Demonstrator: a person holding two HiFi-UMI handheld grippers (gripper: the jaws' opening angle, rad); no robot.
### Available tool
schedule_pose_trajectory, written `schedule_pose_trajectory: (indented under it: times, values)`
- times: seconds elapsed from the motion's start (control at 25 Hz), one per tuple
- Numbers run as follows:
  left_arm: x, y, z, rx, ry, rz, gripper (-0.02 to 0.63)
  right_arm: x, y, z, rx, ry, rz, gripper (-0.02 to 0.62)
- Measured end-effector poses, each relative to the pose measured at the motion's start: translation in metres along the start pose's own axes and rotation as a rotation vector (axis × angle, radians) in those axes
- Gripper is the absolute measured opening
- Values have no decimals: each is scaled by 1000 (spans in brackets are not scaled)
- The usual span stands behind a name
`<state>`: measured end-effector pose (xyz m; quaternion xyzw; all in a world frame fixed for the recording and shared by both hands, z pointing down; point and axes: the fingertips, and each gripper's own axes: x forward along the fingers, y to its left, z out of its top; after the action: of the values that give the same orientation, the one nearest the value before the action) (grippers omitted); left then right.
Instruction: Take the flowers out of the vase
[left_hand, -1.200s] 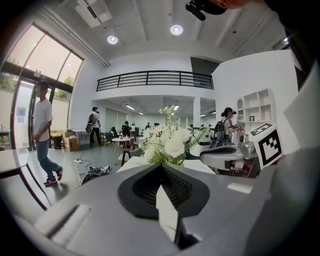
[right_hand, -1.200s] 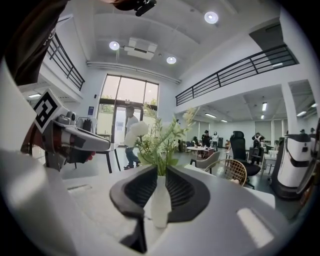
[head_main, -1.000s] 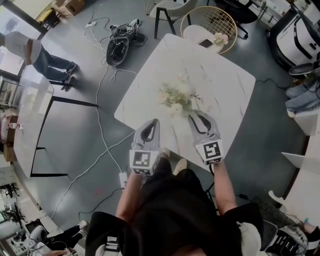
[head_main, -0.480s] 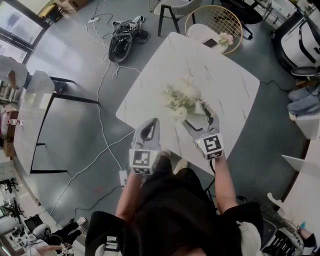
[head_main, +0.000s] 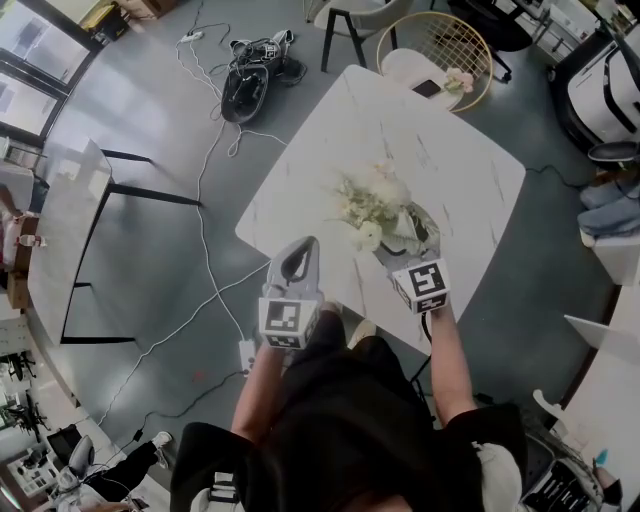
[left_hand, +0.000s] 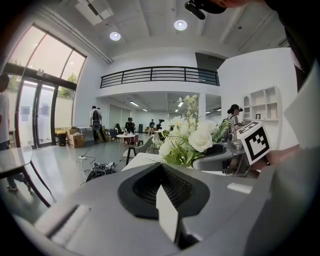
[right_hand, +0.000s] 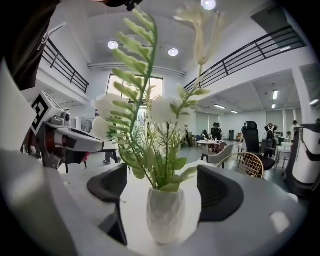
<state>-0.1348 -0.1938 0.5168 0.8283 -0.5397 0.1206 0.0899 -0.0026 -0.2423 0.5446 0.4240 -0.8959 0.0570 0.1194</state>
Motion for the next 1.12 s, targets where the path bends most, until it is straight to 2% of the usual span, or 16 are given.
schedule_pose_trajectory:
  times: [0.48,0.6,0.72,1.0,1.12]
  values:
    - [3,11,-6,-3,13,14,8,14,3,-1,-9,18,35,424]
    - [3,12,-7,-6,15,14,8,13,1,-1,-8,17,26,404]
    - [4,11,-9,-4,18,12,8,12,-2,-3,-12,23,16,361]
    - [4,8,-9,-1,17,11,8,8,-6,-5,-32,29,-15,170]
    - [4,9,-8,-1,18,13,8,7,-6,-6,-40,35,-16,119]
